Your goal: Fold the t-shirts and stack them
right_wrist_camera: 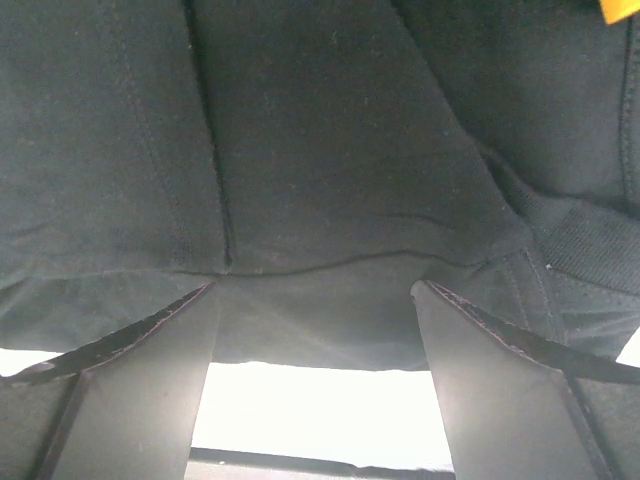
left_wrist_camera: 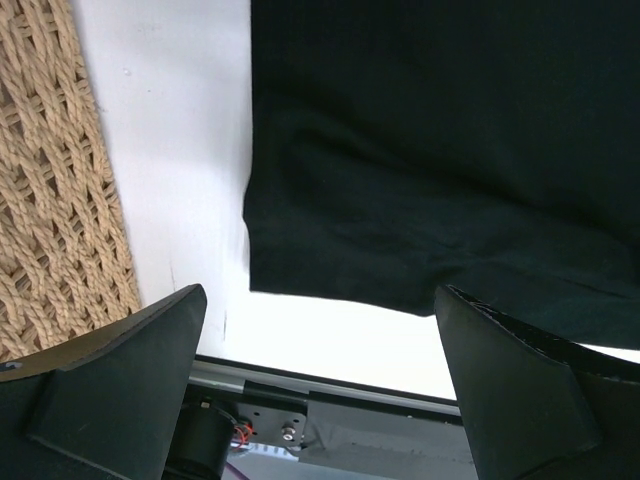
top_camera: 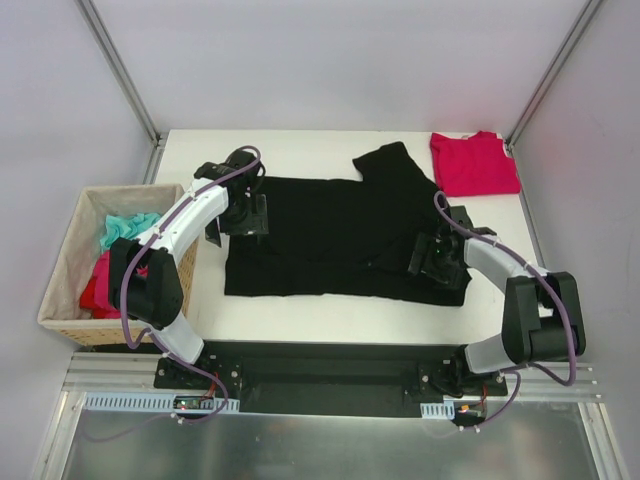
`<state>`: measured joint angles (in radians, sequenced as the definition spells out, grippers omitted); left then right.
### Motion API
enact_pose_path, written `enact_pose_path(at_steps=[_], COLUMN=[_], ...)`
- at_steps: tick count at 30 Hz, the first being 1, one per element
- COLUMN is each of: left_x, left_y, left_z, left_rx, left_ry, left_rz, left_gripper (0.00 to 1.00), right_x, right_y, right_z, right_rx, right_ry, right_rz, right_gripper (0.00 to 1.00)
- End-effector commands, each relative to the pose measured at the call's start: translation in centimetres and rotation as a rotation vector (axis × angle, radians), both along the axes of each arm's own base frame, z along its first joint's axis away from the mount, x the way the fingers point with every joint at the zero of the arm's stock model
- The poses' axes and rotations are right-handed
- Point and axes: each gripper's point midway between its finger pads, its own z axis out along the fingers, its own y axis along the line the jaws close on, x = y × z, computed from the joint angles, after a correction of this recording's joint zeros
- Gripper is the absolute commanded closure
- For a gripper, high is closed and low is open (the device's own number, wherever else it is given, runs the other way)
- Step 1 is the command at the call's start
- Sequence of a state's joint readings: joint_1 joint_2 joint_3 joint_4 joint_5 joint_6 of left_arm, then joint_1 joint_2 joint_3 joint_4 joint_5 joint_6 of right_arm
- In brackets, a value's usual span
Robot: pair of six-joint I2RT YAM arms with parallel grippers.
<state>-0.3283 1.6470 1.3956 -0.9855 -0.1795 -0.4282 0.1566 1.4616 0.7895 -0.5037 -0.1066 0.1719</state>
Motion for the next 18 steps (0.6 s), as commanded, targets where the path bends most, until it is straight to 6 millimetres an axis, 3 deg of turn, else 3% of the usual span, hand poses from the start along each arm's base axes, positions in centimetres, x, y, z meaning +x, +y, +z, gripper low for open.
enact_pose_path(at_steps=[1, 6, 9, 10, 14, 18], left_x=[-0.2, -0.1, 0.3, 0.4, 0.9, 0.7], left_y=[-0.8, -0.3, -0.3, -0.4, -0.4, -0.6], left_z=[1.4, 1.8, 2.5, 2.7, 2.8, 2.1], left_rx=[-0.037, -0.014, -0.017, -0.020, -0.018, -0.024], left_ry=[-0.017, -0.043, -0.067, -0.074, -0.087, -0.078], left_rz=[0.005, 0.009, 0.004, 0.001, 0.001, -0.001], left_gripper=[0.01, 0.01, 0.01, 0.01, 0.01, 0.01], right_x=[-4.3, -3.0, -0.2, 1.4, 4.1, 5.1], right_y=[-2.8, -3.6, -3.2, -3.3, -1.7, 1.3], right_z=[-1.1, 0.8, 4.6, 6.8, 11.2, 9.8], right_rx=[-0.109, -0.146, -0.157, -0.177, -0.238, -0.268], right_ry=[0.121, 0.037, -0.082, -0.150, -0.246, -0.209], right_rz=[-0.044, -0.062, -0.047, -0.049, 0.035, 0.130], right_gripper=[0.16, 0.16, 0.16, 0.16, 0.17, 0.25])
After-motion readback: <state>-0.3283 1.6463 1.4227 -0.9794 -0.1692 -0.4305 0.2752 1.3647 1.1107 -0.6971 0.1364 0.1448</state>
